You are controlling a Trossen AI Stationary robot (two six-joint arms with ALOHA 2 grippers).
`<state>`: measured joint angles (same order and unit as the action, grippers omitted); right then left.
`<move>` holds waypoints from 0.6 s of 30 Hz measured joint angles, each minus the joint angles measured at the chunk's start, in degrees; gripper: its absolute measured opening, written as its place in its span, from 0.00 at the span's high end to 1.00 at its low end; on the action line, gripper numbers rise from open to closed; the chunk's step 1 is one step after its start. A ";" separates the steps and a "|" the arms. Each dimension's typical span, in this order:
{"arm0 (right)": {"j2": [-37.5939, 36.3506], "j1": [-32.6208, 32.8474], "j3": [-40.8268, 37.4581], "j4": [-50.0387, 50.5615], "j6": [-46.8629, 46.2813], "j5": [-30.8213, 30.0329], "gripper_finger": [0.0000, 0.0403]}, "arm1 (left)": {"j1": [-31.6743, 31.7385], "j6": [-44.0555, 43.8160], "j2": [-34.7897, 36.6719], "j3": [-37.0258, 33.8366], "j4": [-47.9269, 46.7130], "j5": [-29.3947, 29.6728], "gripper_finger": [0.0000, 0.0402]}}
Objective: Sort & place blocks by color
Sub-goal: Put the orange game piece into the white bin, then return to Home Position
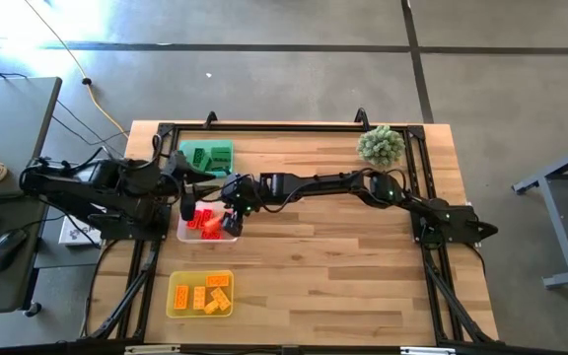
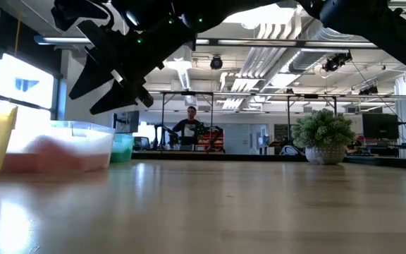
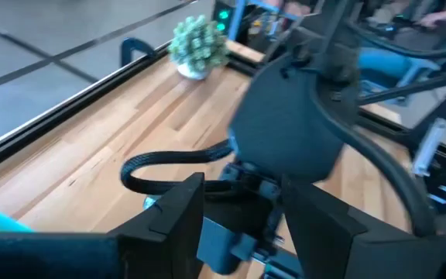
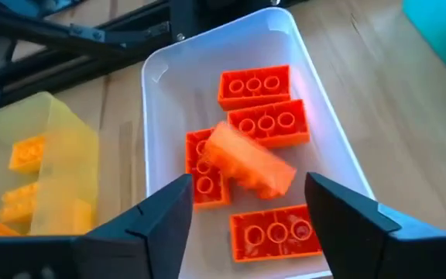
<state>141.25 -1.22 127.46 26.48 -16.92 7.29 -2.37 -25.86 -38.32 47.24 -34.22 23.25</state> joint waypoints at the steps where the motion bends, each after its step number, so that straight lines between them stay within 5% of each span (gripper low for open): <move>1: 0.00 -0.12 0.21 0.14 -1.28 0.03 0.42 | 0.00 0.64 0.57 0.00 0.03 -0.60 0.60; 18: -2.17 -0.65 7.50 9.20 -7.21 -6.67 0.41 | -0.04 4.34 20.38 -13.94 7.33 -6.63 0.60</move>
<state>139.08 -1.87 134.96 35.69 -24.13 0.62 -2.42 -21.52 -17.94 33.30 -26.89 16.62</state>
